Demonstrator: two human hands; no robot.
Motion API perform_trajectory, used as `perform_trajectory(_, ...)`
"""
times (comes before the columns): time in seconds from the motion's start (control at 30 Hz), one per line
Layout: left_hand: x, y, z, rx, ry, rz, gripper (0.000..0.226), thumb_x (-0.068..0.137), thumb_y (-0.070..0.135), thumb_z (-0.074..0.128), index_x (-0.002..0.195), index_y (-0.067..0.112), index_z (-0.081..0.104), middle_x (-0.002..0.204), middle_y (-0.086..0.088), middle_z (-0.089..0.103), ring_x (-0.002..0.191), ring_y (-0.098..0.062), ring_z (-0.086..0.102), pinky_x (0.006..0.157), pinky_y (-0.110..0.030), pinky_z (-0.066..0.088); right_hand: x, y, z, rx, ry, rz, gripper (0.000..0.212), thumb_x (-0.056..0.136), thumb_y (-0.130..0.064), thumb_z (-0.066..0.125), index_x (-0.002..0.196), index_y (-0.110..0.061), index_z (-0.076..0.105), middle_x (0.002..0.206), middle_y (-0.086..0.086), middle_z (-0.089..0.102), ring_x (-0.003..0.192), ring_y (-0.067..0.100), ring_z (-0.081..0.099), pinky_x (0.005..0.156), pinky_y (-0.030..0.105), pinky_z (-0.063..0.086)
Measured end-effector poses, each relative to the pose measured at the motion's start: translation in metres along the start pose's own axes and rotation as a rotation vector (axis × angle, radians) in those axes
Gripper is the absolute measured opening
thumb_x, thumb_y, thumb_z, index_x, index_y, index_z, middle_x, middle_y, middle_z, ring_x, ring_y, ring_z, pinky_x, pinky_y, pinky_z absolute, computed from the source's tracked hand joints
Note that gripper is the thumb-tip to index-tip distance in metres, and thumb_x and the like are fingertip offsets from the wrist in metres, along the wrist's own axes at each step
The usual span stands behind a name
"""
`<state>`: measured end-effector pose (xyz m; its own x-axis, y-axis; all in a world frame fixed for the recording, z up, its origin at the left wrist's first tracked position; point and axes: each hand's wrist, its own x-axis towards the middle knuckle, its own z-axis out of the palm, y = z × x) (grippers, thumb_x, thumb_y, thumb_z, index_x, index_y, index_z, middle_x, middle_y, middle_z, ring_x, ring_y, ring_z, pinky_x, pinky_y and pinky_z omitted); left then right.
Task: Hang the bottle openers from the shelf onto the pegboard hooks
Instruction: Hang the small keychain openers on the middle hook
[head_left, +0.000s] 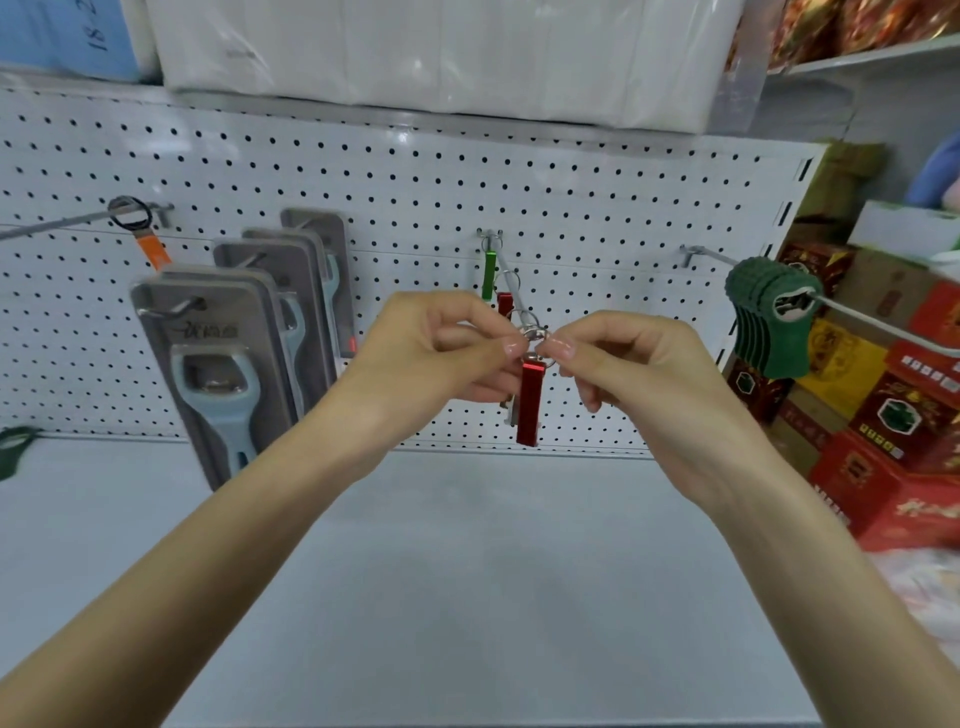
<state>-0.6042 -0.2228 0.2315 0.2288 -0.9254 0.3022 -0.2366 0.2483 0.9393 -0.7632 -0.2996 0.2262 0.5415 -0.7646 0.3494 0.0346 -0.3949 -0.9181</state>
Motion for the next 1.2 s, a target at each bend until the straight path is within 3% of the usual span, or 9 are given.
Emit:
perform_trajectory(0.1,0.001,-0.002,0.0,0.001,0.002,0.014,0.01,0.087,0.004,0.064,0.079,0.006,0.068,0.068,-0.004,0.074,0.062,-0.011,0.071,0.064,-0.021,0.058,0.0,0.003,-0.001,-0.001,-0.01,-0.006,0.01,0.079,-0.017,0.073,0.07,-0.021,0.076,0.061,-0.009,0.062,0.052,0.005,0.049,0.051,0.014,0.041)
perform_trajectory(0.4,0.007,-0.008,-0.001,0.03,0.03,0.018,0.009,0.088,0.005,0.064,0.079,0.007,0.068,0.069,-0.004,0.074,0.062,-0.011,0.071,0.064,-0.022,0.059,0.005,0.008,-0.001,-0.057,0.022,-0.015,0.009,0.081,-0.013,0.073,0.074,-0.018,0.075,0.062,-0.011,0.064,0.052,0.004,0.049,0.051,0.014,0.041)
perform_trajectory(0.63,0.019,-0.011,-0.003,0.064,0.074,0.006,0.01,0.088,0.005,0.064,0.079,0.007,0.067,0.067,-0.001,0.074,0.062,-0.011,0.071,0.067,-0.025,0.06,0.019,0.011,0.001,-0.083,0.04,-0.011,0.025,0.082,-0.013,0.072,0.062,-0.028,0.073,0.058,-0.012,0.061,0.05,0.004,0.05,0.051,0.015,0.042)
perform_trajectory(0.87,0.017,-0.017,-0.003,0.094,0.113,-0.008,0.009,0.09,0.008,0.063,0.087,0.001,0.068,0.082,-0.005,0.075,0.072,-0.013,0.073,0.073,-0.029,0.059,0.024,0.021,-0.001,-0.105,0.082,-0.027,0.018,0.084,-0.013,0.071,0.069,-0.025,0.073,0.059,-0.014,0.063,0.05,0.002,0.052,0.05,0.014,0.043)
perform_trajectory(0.97,0.011,-0.022,-0.006,0.131,0.139,-0.023,0.009,0.09,0.013,0.064,0.088,0.007,0.071,0.083,-0.003,0.076,0.078,-0.012,0.073,0.075,-0.028,0.059,0.019,0.027,-0.004,-0.143,0.093,-0.061,0.017,0.083,-0.016,0.072,0.071,-0.028,0.073,0.067,-0.011,0.068,0.056,0.005,0.055,0.053,0.017,0.047)
perform_trajectory(1.03,0.006,-0.027,-0.008,0.194,0.163,-0.018,0.007,0.088,0.019,0.066,0.088,0.015,0.071,0.085,0.001,0.075,0.08,-0.009,0.072,0.076,-0.027,0.059,0.015,0.033,-0.007,-0.221,0.098,-0.093,0.01,0.082,-0.021,0.073,0.076,-0.029,0.072,0.075,-0.008,0.069,0.062,0.007,0.057,0.061,0.022,0.049)
perform_trajectory(1.1,-0.002,-0.035,-0.011,0.337,0.197,0.016,0.01,0.087,0.029,0.068,0.093,0.022,0.07,0.091,0.008,0.074,0.084,-0.005,0.07,0.079,-0.026,0.056,0.008,0.04,-0.01,-0.395,0.088,-0.118,0.008,0.082,-0.029,0.073,0.089,-0.029,0.069,0.084,-0.01,0.067,0.07,0.004,0.058,0.067,0.014,0.048)
perform_trajectory(1.13,-0.008,-0.04,-0.014,0.452,0.205,0.05,0.017,0.086,0.035,0.067,0.099,0.025,0.068,0.098,0.012,0.072,0.089,-0.002,0.068,0.083,-0.026,0.054,0.005,0.043,-0.012,-0.504,0.07,-0.122,0.018,0.083,-0.033,0.071,0.1,-0.029,0.068,0.092,-0.011,0.067,0.078,0.002,0.06,0.073,0.014,0.048)
perform_trajectory(1.2,-0.023,-0.05,-0.02,0.742,0.169,0.131,0.04,0.086,0.049,0.061,0.12,0.027,0.06,0.12,0.013,0.065,0.107,-0.005,0.062,0.092,-0.029,0.05,-0.004,0.05,-0.015,-0.693,-0.011,-0.114,0.042,0.085,-0.044,0.065,0.123,-0.026,0.06,0.112,-0.009,0.064,0.098,0.006,0.059,0.089,0.027,0.048)
